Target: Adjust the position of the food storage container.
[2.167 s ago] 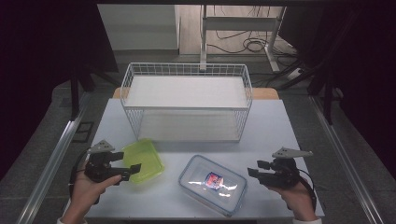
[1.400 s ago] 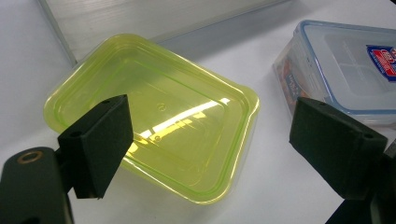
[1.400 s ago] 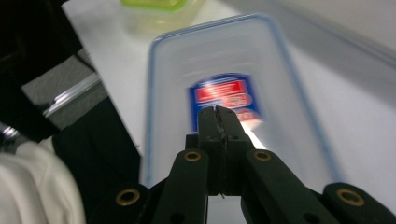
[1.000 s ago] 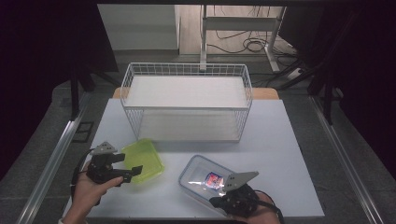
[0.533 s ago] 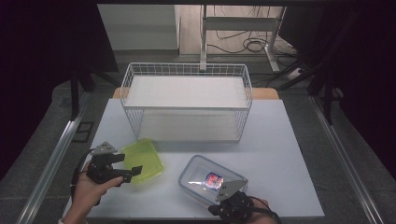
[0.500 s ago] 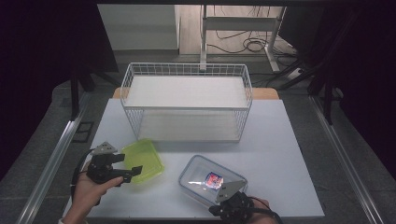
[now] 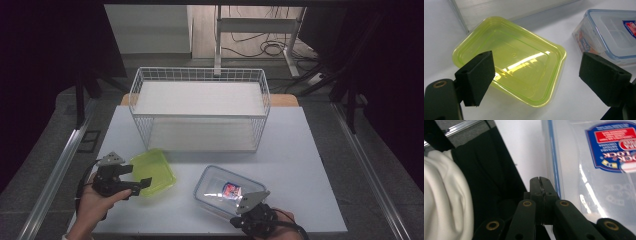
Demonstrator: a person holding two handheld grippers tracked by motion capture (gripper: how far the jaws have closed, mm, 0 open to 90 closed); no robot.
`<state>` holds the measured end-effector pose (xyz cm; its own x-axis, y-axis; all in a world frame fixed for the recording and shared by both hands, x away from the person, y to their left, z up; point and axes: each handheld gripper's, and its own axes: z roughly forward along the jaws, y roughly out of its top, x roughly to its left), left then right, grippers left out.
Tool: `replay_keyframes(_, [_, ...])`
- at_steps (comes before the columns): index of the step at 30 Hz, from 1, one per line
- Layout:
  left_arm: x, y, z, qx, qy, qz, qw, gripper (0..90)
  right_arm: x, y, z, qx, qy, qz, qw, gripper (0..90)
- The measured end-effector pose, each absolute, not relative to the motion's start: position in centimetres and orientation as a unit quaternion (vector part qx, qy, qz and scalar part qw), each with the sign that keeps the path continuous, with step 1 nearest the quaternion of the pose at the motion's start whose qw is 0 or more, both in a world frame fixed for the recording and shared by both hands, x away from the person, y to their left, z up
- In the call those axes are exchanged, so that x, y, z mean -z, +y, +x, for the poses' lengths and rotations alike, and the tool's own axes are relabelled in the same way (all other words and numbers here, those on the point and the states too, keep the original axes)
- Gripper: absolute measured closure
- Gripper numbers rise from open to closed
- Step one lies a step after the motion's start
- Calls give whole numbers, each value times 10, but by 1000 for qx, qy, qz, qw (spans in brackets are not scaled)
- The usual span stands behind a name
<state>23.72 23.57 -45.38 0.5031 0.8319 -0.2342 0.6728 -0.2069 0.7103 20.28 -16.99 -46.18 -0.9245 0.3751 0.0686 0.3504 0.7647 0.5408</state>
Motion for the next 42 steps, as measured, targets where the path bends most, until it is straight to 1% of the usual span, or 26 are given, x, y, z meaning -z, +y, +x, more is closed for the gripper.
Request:
replay_keyframes(5, [455, 235, 237, -99, 490, 770, 397, 134, 462, -184, 211, -284, 933, 216, 35, 898])
replay_keyframes(23, [457, 231, 238, -97, 487, 774, 394, 134, 461, -212, 228, -299, 917, 258, 57, 898])
replay_keyframes(42, [456, 224, 237, -96, 486, 772, 398, 125, 458, -219, 232, -312, 908, 270, 70, 898])
